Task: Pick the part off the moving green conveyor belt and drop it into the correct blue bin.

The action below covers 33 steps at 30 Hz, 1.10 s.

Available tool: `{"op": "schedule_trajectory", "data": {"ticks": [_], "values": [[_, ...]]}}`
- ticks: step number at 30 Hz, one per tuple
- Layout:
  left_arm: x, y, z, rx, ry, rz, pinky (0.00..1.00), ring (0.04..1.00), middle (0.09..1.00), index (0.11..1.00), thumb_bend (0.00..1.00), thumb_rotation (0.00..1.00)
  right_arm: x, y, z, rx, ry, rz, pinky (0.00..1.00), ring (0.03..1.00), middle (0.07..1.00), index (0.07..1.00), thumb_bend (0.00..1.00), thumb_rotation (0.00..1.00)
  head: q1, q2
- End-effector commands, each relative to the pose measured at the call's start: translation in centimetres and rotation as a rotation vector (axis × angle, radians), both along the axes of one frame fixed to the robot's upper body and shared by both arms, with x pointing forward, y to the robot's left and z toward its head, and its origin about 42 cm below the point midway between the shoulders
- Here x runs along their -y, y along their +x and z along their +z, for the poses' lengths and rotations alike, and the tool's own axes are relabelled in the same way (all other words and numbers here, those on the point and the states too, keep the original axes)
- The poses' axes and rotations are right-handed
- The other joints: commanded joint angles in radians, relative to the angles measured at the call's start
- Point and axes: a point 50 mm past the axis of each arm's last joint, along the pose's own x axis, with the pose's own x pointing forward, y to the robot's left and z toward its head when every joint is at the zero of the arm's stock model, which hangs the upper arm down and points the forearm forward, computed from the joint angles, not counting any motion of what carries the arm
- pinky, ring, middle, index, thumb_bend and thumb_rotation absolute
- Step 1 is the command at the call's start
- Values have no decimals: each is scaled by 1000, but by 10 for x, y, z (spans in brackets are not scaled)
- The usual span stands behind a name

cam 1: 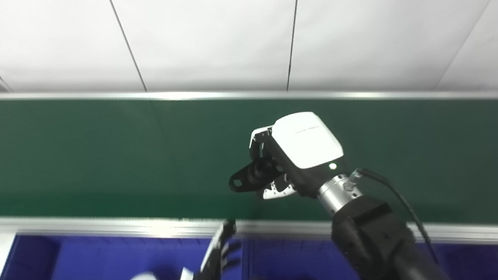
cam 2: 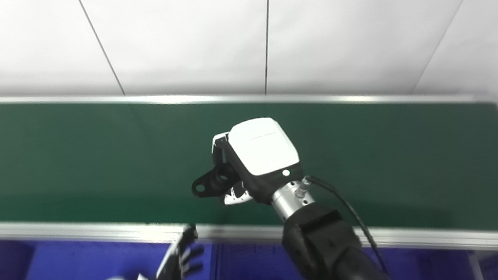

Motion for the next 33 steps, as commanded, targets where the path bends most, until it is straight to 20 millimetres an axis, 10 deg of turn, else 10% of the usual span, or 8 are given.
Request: {"op": "schedule_trajectory", "data": {"ticks": [1,14,28,29,31,33], "values": [[3,3,14,71,-34,-25,875,872,951,958,581,914,9,-11,16,58,10,24,130,193,470,486,525,0,-28,14],[-16,9,36,28,-69,40,874,859,945,979,534,943,42,-94,15,-106,-61,17,118,188,470,485,528,0,-189,81],[-21,13,38,55,-68,58,919,859,947,979,505,978,43,-107,-25,-246,-326,-154,156,240,474,492,528,10,-208,98],[-21,12,37,54,-75,60,928,864,947,975,509,960,42,-108,-27,-260,-350,-168,302,417,593,615,766,344,-208,98],[-21,12,37,47,-78,57,935,866,947,972,517,949,40,-107,-28,-287,-402,-171,451,572,700,740,951,638,-207,98],[-20,12,38,48,-76,54,941,867,946,972,522,950,41,-108,-27,-307,-418,-163,609,698,773,801,985,743,-202,96]]}}
